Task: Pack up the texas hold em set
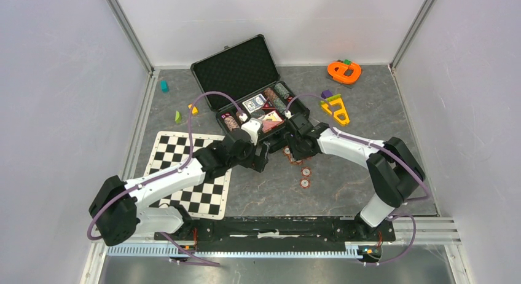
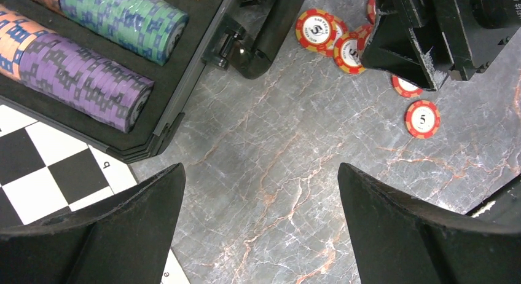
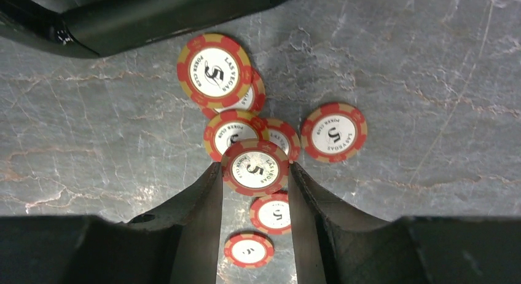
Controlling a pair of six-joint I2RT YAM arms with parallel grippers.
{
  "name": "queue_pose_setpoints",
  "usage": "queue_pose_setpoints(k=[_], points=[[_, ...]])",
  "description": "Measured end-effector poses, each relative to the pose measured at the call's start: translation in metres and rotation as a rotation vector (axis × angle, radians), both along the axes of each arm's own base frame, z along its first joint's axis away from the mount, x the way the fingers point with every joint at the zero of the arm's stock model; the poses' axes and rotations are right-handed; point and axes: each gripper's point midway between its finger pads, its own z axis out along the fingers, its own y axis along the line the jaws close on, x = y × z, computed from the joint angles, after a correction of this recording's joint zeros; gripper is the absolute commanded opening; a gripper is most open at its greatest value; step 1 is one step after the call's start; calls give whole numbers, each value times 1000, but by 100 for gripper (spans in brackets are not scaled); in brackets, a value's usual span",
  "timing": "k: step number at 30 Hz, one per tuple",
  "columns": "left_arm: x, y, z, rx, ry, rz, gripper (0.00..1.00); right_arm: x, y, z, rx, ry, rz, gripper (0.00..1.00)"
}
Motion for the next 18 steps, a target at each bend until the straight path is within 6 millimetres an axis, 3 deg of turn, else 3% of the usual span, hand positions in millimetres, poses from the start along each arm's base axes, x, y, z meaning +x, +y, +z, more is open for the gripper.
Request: queue_pose_setpoints(k=[7, 15, 18], points=[[4, 10, -3, 8, 19, 37, 100, 13, 7, -2, -21, 2, 6, 29], [10, 24, 5, -14, 11, 83, 100, 71, 39, 65, 20, -164, 13, 30], [11, 26, 5, -17, 13, 91, 100, 88, 48, 81, 29, -200, 12, 38]])
